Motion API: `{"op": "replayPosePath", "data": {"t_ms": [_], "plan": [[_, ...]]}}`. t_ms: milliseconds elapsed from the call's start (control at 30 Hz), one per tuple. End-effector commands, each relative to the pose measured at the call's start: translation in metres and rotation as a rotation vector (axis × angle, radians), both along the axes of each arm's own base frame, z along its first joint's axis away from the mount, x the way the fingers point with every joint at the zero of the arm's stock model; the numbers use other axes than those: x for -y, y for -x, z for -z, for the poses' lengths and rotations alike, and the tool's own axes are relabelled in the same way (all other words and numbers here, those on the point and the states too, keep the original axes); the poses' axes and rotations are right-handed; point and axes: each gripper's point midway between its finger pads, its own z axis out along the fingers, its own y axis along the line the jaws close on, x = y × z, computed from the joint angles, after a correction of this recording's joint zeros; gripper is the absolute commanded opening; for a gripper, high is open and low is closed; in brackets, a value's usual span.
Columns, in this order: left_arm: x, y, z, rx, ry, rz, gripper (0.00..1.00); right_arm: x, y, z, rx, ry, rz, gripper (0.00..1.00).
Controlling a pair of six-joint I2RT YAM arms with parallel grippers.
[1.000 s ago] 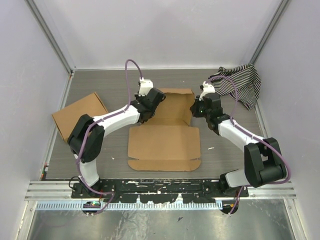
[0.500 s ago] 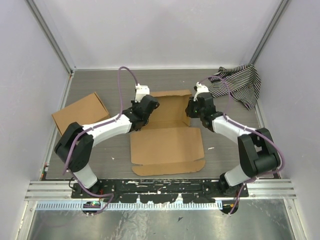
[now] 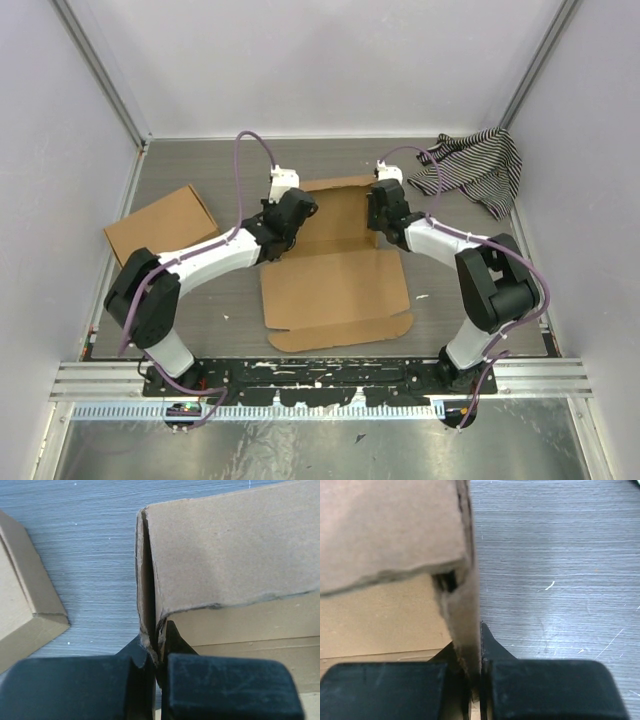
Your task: Fold the paper box
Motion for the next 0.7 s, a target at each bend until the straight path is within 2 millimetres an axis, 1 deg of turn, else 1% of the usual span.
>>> {"op": "replayPosePath", "data": {"t_ms": [0, 133, 167, 367, 433, 533, 600, 667], "plan": [[-0.012, 0.005, -0.013, -0.01, -0.092, -0.045, 0.01, 0.005, -0.007, -0.009, -0.017, 0.004, 0.106, 0.01], [-0.016, 0.011, -0.011, -0.049, -0.108, -0.054, 0.02, -0.009, 0.002, -0.008, -0.08, -0.052, 0.065, 0.02], [-0.017, 0.012, -0.011, -0.061, -0.113, -0.054, 0.02, -0.014, 0.006, -0.01, -0.096, -0.067, 0.044, 0.03], [-0.019, 0.023, -0.003, -0.157, -0.106, -0.048, 0.03, -0.03, 0.024, -0.024, -0.178, -0.105, -0.077, 0.21], [-0.022, 0.025, 0.002, -0.191, -0.093, -0.047, 0.03, -0.03, 0.029, -0.031, -0.185, -0.101, -0.091, 0.29], [-0.03, 0.024, 0.008, -0.24, -0.081, -0.06, 0.03, -0.024, 0.032, -0.041, -0.17, -0.084, -0.087, 0.4], [-0.033, 0.023, 0.015, -0.285, -0.053, -0.057, 0.03, -0.021, 0.03, -0.05, -0.148, -0.074, -0.078, 0.43], [-0.034, 0.021, 0.019, -0.314, -0.031, -0.058, 0.04, -0.018, 0.027, -0.053, -0.139, -0.067, -0.07, 0.44]]}}
